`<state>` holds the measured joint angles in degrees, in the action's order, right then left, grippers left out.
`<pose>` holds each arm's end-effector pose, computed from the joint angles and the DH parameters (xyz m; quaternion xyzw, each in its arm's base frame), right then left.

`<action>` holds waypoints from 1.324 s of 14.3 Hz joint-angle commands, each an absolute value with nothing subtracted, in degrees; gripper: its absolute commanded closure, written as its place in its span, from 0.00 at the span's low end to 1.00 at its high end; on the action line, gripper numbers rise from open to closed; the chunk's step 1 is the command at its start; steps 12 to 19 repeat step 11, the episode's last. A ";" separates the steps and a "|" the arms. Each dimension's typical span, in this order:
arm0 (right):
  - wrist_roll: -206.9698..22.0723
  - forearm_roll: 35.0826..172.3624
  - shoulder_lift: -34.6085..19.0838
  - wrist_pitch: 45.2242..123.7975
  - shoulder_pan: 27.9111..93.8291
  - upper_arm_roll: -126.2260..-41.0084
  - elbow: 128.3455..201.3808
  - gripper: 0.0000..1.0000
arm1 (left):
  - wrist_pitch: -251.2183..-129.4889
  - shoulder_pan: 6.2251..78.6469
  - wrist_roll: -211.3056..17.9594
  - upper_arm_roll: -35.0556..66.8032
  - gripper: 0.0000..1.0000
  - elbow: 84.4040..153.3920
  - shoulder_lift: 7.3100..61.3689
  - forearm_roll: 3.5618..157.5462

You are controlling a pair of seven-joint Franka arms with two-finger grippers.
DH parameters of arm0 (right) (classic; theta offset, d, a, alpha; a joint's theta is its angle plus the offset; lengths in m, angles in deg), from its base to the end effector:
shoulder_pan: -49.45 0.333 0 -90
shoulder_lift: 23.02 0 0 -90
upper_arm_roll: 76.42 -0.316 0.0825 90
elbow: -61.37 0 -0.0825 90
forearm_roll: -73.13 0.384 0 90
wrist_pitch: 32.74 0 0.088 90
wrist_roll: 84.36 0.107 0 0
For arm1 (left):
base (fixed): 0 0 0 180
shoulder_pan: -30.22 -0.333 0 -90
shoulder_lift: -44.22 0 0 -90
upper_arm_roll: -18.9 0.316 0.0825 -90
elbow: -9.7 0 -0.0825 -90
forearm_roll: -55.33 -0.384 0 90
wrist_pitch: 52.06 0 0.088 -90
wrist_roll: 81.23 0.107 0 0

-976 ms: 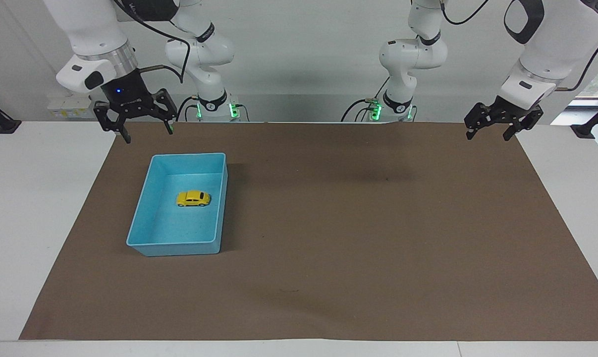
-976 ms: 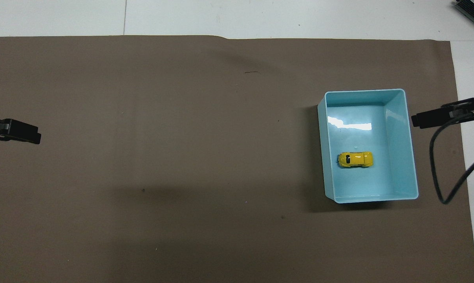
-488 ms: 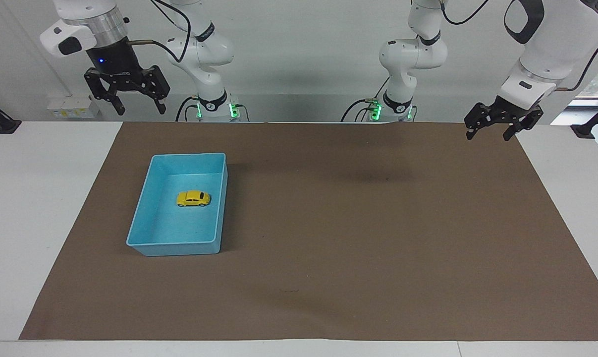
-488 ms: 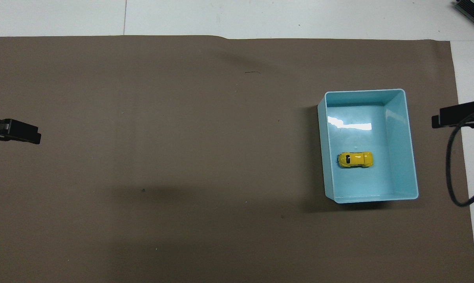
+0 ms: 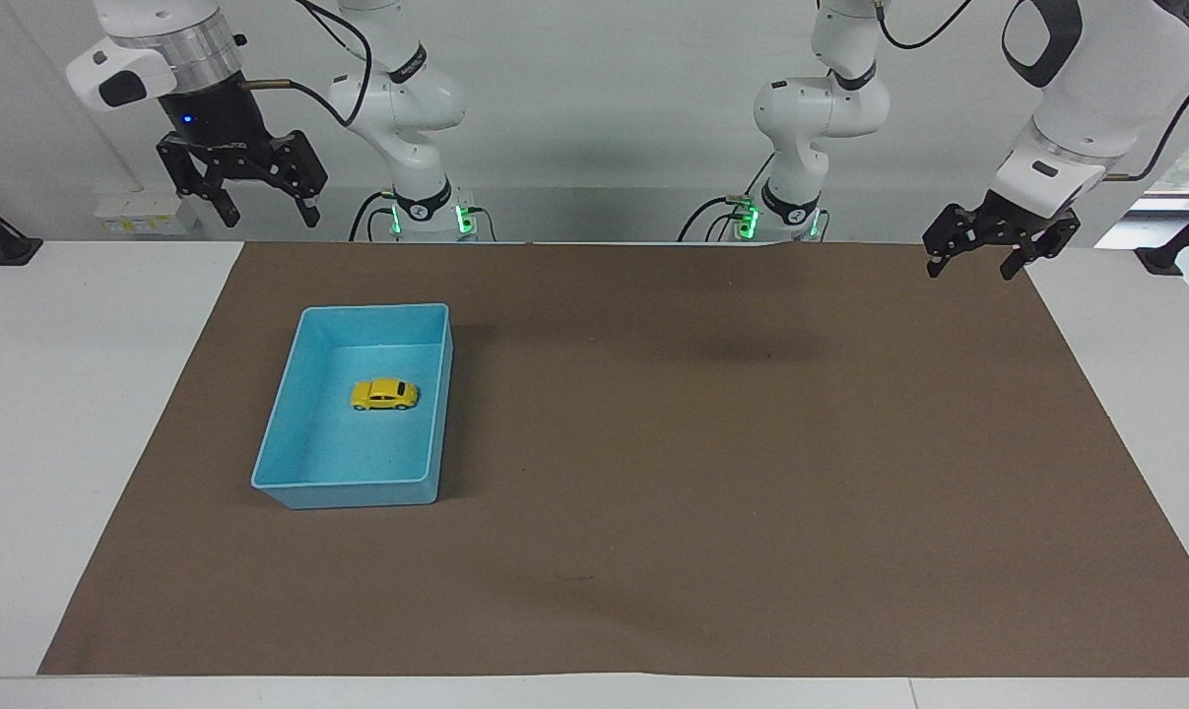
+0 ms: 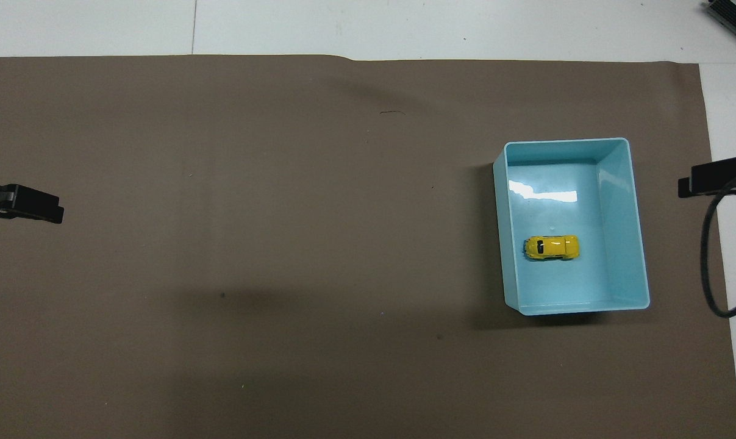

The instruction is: Wind up and store yellow beetle car

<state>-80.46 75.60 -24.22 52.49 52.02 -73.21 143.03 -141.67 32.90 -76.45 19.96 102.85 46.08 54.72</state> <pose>0.5375 -0.0015 0.6964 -0.9982 0.0369 -0.0409 0.0231 0.5426 -0.0140 0.6158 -0.9983 0.0559 0.0148 0.0046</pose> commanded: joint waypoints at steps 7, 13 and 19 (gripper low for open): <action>-79.62 74.63 -24.33 51.02 51.46 -73.52 142.50 0.00 | -140.65 32.77 -76.13 19.87 0.00 102.34 46.33 53.75; -79.62 74.72 -24.42 51.02 51.73 -73.43 142.58 0.00 | -140.65 32.77 -76.13 19.87 0.00 102.34 46.33 53.75; -79.62 74.72 -24.42 51.02 51.73 -73.43 142.58 0.00 | -140.65 32.77 -76.13 19.87 0.00 102.34 46.33 53.75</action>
